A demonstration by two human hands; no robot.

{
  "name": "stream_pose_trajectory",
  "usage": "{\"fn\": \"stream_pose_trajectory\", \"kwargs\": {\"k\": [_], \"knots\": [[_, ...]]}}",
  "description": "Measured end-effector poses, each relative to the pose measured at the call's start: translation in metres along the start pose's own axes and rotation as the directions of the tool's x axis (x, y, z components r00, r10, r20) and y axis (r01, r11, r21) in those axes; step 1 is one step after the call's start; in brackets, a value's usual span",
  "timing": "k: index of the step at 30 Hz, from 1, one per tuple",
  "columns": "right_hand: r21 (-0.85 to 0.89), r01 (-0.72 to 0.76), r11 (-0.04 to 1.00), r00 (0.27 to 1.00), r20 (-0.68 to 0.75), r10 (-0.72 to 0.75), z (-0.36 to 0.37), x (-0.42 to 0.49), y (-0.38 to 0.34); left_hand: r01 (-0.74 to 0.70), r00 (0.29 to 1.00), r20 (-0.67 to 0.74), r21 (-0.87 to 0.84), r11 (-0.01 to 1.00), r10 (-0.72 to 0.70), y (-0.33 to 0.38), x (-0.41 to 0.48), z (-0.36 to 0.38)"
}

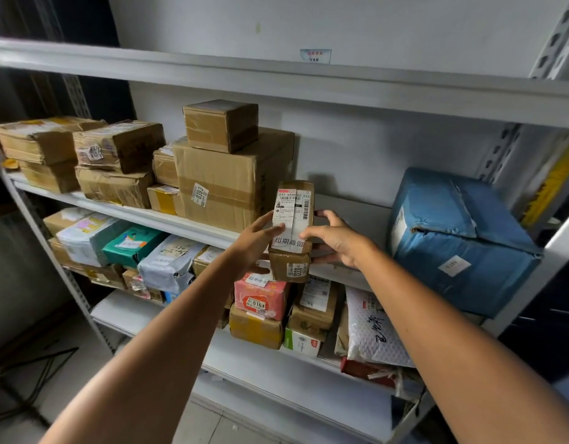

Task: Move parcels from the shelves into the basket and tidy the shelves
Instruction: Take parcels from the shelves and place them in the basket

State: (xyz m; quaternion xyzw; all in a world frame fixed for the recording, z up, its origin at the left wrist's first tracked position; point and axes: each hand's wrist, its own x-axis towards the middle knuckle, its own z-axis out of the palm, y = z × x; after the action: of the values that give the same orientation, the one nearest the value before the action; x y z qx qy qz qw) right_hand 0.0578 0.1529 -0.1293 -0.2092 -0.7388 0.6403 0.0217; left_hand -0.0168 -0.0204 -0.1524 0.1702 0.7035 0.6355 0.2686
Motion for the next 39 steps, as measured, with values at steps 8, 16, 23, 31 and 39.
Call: {"fn": "stream_pose_trajectory", "kwargs": {"k": [8, 16, 23, 31, 39], "knots": [[-0.059, -0.027, 0.998, 0.996, -0.091, 0.022, 0.011, 0.005, -0.004, -0.069, 0.993, 0.094, -0.086, 0.994, 0.077, -0.008, 0.014, -0.014], [-0.095, 0.048, 0.994, 0.980, -0.186, -0.065, 0.024, 0.003, 0.005, -0.018, 0.989, 0.141, -0.129, 0.991, 0.036, -0.017, 0.009, -0.022], [-0.080, 0.127, 0.989, 0.975, -0.172, -0.139, 0.028, -0.017, 0.027, -0.052, 0.998, 0.015, -0.133, 0.990, 0.054, -0.031, -0.021, -0.011], [-0.073, 0.205, 0.976, 0.979, 0.002, -0.205, 0.050, -0.032, 0.035, -0.070, 0.984, -0.172, -0.159, 0.985, 0.043, -0.044, -0.081, -0.016], [-0.048, 0.267, 0.962, 0.928, 0.281, -0.244, 0.159, -0.040, 0.022, -0.038, 0.906, -0.422, -0.143, 0.989, -0.026, -0.064, -0.154, -0.097]]}}
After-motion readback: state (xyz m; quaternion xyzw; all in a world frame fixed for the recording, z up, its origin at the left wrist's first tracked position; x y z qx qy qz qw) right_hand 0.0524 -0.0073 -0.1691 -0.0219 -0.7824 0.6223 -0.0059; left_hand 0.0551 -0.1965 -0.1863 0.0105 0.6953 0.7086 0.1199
